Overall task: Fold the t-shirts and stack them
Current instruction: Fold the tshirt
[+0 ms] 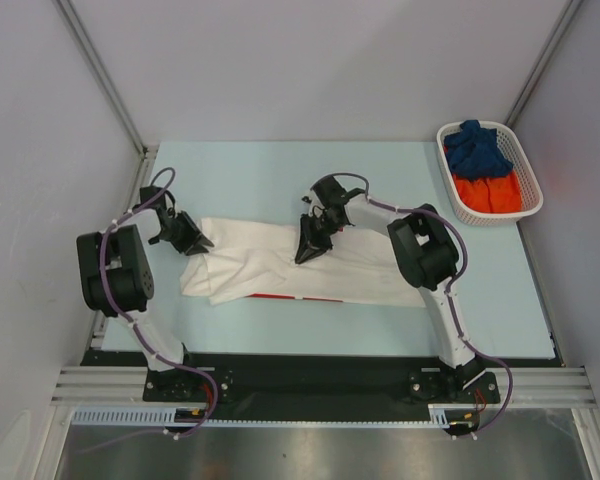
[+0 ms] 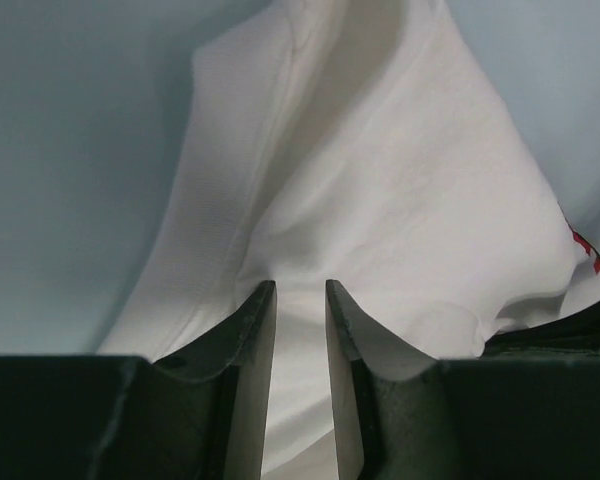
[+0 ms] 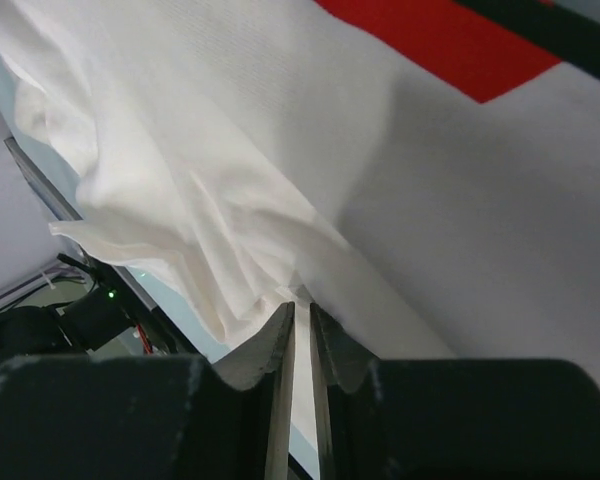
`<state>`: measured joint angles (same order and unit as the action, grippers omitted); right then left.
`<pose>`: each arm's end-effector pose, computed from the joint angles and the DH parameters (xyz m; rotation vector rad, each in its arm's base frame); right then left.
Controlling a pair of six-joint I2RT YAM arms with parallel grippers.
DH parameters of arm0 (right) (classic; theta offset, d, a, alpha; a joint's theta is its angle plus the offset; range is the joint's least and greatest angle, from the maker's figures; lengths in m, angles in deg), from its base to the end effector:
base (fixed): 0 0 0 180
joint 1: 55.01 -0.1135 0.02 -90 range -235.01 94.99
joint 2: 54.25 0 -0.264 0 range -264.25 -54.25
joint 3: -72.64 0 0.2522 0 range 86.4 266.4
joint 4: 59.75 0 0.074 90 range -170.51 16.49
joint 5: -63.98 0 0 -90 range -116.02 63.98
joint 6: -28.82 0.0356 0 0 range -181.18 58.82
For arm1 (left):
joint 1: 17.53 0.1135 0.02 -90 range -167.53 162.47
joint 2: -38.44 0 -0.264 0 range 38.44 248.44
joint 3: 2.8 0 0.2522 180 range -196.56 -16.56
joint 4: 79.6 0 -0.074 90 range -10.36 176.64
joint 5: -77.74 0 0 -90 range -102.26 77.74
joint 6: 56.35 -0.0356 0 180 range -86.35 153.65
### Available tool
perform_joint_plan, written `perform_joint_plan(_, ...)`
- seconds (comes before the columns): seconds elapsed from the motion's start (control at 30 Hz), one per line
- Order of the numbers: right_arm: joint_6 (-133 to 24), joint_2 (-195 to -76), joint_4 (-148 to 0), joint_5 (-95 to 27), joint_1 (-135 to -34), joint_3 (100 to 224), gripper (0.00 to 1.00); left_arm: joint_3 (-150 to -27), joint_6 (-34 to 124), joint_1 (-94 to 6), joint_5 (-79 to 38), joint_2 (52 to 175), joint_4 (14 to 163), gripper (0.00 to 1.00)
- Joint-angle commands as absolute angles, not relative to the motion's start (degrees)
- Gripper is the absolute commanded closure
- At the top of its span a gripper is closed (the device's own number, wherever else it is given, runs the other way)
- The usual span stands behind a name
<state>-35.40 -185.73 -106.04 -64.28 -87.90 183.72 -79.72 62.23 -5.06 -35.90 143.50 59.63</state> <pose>0.3840 0.2746 0.1297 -0.3856 2.8717 1.1660 0.3442 0.0615 0.1500 -0.8689 2.6281 -0.6453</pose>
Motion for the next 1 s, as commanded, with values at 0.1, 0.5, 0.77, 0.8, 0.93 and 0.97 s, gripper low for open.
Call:
perform_joint_plan(0.1, -40.0, -183.5, -113.1, -58.6, -88.5, 191.4, 0.82, -81.3, 57.6, -4.2, -26.4, 135.3, 56.3, 0.65)
perform_joint_plan(0.5, -41.9, -189.0, -118.2, -65.2, -93.3, 202.7, 0.5, -70.2, 59.1, -5.3, -32.5, 122.5, 55.3, 0.55)
perform_joint_plan(0.77, -43.9, -192.5, -118.4, -67.2, -96.7, 203.9, 0.43, -68.9, 58.7, -5.3, -32.6, 119.2, 55.4, 0.53)
perform_joint_plan(0.8, -43.9, -192.8, -118.2, -67.0, -96.8, 204.2, 0.42, -69.6, 58.7, -5.3, -32.6, 119.3, 55.2, 0.53)
perform_joint_plan(0.93, -43.5, -194.2, -118.7, -66.7, -97.1, 204.6, 0.43, -70.0, 58.6, -5.3, -32.8, 119.3, 55.0, 0.53)
perform_joint_plan(0.97, -43.4, -194.3, -118.6, -66.6, -97.2, 204.4, 0.44, -70.0, 58.6, -5.2, -32.8, 119.4, 54.9, 0.53)
